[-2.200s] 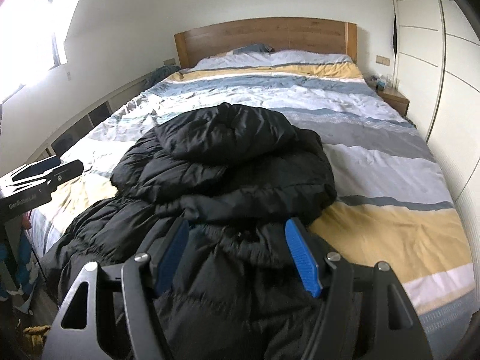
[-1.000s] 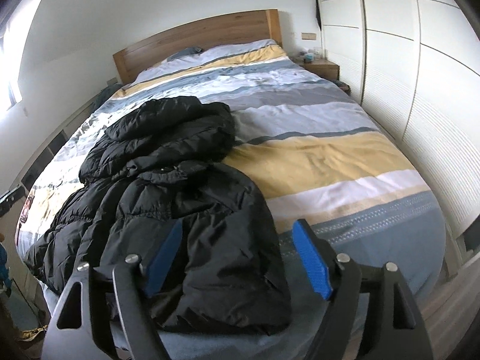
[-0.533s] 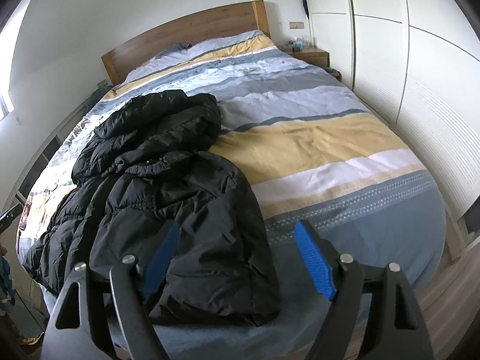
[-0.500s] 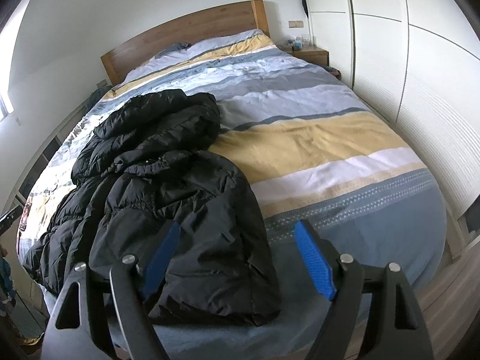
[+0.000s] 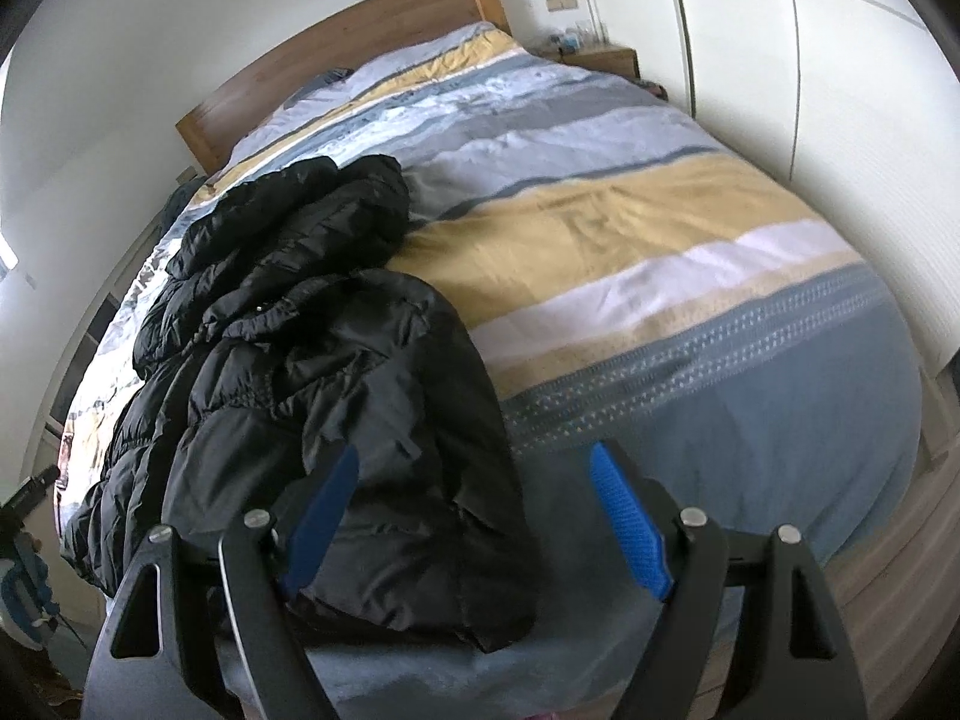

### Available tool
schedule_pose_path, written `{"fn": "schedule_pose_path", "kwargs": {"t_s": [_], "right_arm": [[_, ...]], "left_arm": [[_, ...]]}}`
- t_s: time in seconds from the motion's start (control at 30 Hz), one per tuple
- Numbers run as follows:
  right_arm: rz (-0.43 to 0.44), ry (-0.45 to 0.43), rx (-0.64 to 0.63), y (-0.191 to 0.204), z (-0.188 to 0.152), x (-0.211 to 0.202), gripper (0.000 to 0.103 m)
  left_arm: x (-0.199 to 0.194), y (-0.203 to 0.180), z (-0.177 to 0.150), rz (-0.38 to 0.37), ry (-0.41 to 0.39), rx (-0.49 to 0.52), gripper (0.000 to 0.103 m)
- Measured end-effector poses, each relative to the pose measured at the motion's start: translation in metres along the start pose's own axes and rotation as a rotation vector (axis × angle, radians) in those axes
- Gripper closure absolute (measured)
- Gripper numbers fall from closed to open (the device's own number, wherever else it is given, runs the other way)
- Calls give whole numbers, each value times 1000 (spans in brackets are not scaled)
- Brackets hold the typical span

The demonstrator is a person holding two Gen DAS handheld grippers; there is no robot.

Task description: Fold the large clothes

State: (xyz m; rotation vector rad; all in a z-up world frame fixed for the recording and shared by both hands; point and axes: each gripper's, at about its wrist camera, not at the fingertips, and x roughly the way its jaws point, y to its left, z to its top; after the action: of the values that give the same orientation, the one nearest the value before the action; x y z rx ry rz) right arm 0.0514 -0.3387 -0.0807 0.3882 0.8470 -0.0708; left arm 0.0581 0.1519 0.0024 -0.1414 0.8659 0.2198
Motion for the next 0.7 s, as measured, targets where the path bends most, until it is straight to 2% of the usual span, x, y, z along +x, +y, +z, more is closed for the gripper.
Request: {"fn": "schedule_pose_path", "kwargs": {"t_s": [0.23,0.43,0.7], "right_arm": [[43,43,58,-16,-7,15,24],[172,122,121,-19,-18,43,24],[261,203,182,-24,-33,67,24]], "left_arm": [[16,72,-6,-33,60,-189,4],[42,111,-19,-186,150,-363,4],[70,123,-45,-331,228,-443,4]]}}
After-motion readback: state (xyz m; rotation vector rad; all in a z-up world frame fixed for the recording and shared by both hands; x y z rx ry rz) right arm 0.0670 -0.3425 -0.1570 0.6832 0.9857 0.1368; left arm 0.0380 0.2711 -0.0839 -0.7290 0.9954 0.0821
